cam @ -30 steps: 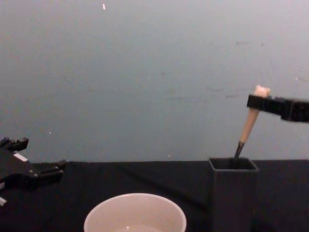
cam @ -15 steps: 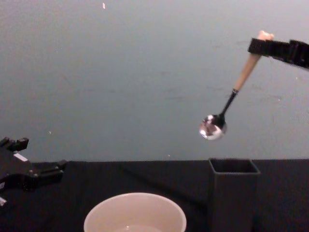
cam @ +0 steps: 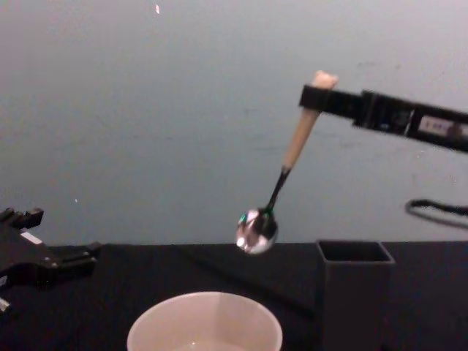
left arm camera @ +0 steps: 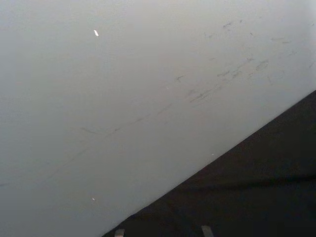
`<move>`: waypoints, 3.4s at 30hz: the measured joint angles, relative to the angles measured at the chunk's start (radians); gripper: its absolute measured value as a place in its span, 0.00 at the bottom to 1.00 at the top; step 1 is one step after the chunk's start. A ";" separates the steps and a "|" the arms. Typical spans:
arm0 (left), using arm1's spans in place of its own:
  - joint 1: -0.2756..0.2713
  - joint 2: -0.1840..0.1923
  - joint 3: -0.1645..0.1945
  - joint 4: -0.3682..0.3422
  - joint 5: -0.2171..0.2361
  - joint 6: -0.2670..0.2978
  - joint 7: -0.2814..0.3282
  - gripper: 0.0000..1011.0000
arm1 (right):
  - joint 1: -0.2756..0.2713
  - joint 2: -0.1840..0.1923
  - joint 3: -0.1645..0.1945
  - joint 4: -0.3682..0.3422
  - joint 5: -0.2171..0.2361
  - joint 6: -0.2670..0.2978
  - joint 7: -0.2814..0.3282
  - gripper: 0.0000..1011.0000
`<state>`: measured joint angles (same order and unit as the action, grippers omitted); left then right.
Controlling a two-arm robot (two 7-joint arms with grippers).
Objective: Pick up the stirring spoon with one hand, stir inside the cup, then place it back in its original position.
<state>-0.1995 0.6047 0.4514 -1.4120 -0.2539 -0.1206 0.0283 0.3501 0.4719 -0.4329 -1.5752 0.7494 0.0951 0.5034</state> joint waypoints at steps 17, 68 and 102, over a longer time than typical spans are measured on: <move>0.000 0.000 0.000 0.000 0.000 0.000 0.000 0.99 | -0.001 0.004 -0.123 0.053 -0.142 -0.074 0.068 0.22; 0.000 0.000 0.000 0.000 0.000 0.000 0.000 0.99 | 0.066 -0.142 -0.139 0.232 -0.333 -0.077 0.046 0.22; 0.000 0.000 0.000 0.000 0.000 0.000 0.000 0.99 | 0.032 -0.068 -0.208 0.088 -0.262 0.000 0.097 0.22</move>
<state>-0.1995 0.6047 0.4514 -1.4120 -0.2539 -0.1205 0.0283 0.3819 0.4041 -0.6410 -1.4868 0.4873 0.0949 0.6006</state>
